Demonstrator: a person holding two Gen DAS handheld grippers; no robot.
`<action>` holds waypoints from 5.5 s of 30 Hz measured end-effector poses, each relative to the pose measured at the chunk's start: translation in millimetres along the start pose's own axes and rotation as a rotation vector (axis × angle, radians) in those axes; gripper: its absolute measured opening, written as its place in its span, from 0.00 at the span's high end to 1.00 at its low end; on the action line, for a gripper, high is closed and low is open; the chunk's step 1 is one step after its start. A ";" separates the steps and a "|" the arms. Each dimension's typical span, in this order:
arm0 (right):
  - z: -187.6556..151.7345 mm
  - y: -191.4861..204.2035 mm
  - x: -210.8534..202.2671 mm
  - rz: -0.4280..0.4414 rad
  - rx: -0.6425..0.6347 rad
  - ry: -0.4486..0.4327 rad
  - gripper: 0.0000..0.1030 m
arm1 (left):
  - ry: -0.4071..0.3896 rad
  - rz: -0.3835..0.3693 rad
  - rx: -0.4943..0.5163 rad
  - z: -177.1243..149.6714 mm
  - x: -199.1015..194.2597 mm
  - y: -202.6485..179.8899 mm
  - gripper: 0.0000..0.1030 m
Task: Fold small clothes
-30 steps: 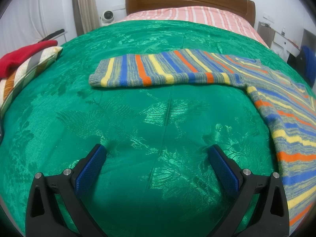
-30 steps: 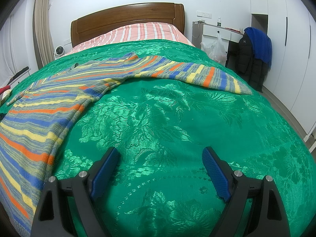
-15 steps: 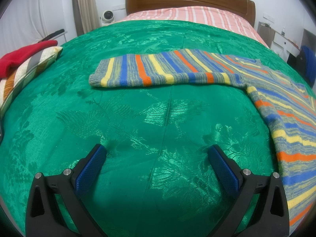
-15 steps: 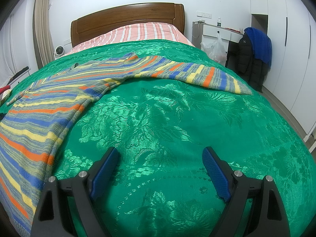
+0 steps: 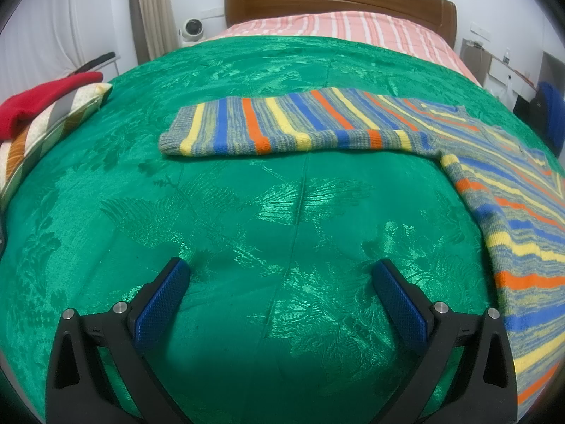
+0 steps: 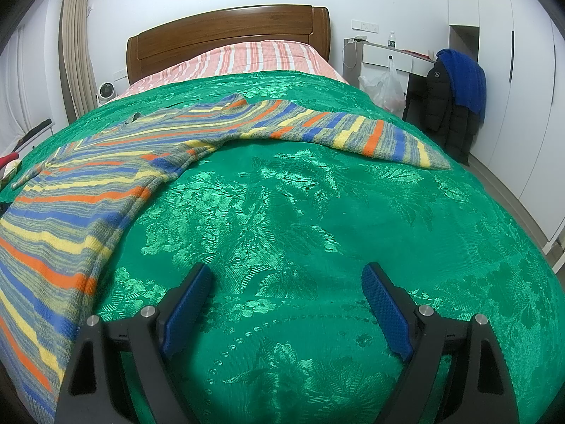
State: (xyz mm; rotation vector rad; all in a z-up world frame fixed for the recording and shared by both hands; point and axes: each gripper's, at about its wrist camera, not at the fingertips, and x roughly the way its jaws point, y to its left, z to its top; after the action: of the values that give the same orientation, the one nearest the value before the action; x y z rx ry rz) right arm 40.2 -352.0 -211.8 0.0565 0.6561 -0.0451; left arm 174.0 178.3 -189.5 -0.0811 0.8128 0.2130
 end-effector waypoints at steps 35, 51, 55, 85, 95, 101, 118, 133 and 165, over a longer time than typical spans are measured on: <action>-0.4 0.7 0.0 0.000 -0.004 -0.002 0.16 | -0.001 0.001 0.000 0.1 -0.5 -0.5 0.00; -0.8 1.0 -0.2 0.001 -0.005 -0.002 0.16 | -0.001 0.002 0.000 0.1 -0.2 -0.3 0.00; -0.8 1.0 -0.4 0.001 -0.005 -0.002 0.15 | -0.001 0.002 0.000 0.3 -0.3 -0.5 0.00; 114.5 -256.2 126.9 0.371 0.907 0.261 0.53 | 0.021 -0.042 0.006 -28.6 -25.0 -4.5 0.00; 222.7 -167.9 80.7 0.210 0.459 0.161 0.97 | -0.022 -0.028 0.008 -33.5 -27.8 -4.4 0.00; 306.4 -14.7 63.7 0.472 0.228 0.121 0.97 | -0.040 -0.045 -0.002 -37.1 -29.5 -1.8 0.00; 239.5 168.3 179.1 0.924 0.327 0.440 0.35 | -0.055 -0.047 -0.006 -37.6 -29.6 -1.3 0.00; 149.2 20.6 84.1 0.594 0.163 0.373 0.51 | -0.058 -0.038 -0.005 -37.1 -30.1 -3.3 0.00; 9.4 31.4 -41.3 0.225 -0.020 0.066 0.42 | -0.006 -0.093 0.008 -7.3 -71.1 -13.2 0.00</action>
State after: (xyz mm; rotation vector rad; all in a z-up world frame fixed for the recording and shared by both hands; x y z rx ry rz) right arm 15.1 -320.4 -178.0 0.1122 0.7131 0.1809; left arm 124.3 153.0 -142.9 -0.1107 0.8017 0.1225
